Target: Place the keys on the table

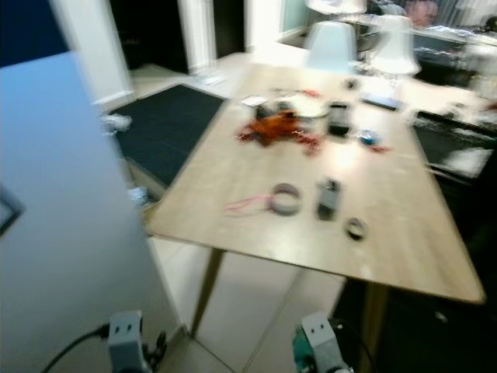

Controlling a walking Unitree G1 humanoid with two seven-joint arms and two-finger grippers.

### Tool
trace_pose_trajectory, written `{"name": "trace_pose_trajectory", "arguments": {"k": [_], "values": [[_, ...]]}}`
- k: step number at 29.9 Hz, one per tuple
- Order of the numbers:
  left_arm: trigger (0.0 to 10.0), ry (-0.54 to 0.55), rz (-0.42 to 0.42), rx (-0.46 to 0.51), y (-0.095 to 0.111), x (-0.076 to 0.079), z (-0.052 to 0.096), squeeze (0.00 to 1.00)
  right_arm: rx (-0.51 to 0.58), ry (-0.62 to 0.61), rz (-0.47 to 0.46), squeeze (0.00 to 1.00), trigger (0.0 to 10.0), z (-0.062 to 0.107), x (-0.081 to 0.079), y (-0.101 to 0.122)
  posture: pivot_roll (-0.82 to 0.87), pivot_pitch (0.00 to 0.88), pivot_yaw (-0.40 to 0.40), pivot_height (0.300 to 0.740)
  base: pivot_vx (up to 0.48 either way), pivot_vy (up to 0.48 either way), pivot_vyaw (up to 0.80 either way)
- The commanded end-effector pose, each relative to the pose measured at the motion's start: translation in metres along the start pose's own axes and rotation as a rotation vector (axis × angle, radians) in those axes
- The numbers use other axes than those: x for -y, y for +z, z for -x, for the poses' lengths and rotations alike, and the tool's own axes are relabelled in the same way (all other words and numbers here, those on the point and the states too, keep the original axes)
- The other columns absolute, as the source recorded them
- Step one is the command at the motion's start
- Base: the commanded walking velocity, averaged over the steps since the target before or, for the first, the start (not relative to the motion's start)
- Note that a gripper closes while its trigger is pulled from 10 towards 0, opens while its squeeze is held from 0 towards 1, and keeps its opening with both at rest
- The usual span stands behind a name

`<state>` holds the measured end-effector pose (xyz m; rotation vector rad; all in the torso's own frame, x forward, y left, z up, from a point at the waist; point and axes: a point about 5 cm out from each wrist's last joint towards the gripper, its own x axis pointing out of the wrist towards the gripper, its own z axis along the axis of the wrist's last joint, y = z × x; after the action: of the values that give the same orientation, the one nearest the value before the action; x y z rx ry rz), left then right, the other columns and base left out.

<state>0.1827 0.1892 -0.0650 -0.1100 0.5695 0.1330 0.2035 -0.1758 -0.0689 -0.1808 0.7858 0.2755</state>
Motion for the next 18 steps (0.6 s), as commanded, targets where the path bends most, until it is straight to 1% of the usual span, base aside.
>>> {"name": "trace_pose_trajectory", "arguments": {"k": [1, 5, 10, 13, 18], "values": [[10.0, -0.005, 0.013, -0.007, -0.0014, 0.0011, 0.0003, 0.0, -0.006, -0.014, -0.033, 0.0, 10.0, 0.0007, 0.001, -0.0023, 0.05, 0.058, -0.089, 0.74, 0.0, 0.0, 0.0], [10.0, -0.029, 0.022, 0.016, 0.0005, 0.0029, 0.0007, 0.0, -0.004, -0.012, -0.026, 0.0, 10.0, 0.0005, 0.0011, -0.0016, 0.05, 0.059, -0.089, 0.74, 0.0, 0.0, 0.0], [10.0, -0.051, 0.017, 0.018, 0.0011, 0.004, 0.0004, 0.0, -0.005, -0.013, -0.027, 0.0, 10.0, 0.0004, 0.0011, -0.0014, 0.05, 0.058, -0.089, 0.74, 0.0, 0.0, 0.0], [10.0, -0.09, 0.006, 0.013, 0.0017, 0.0055, -0.0001, 0.0, -0.004, -0.016, -0.03, 0.0, 10.0, 0.0003, 0.0005, -0.0015, 0.05, 0.059, -0.085, 0.74, 0.0, 0.0, 0.0], [10.0, -0.1, 0.001, 0.018, 0.0027, 0.0054, -0.0004, 0.0, -0.005, -0.017, -0.033, 0.0, 10.0, 0.0001, -0.0002, -0.0017, 0.05, 0.061, -0.083, 0.74, 0.0, 0.0, 0.0]]}}
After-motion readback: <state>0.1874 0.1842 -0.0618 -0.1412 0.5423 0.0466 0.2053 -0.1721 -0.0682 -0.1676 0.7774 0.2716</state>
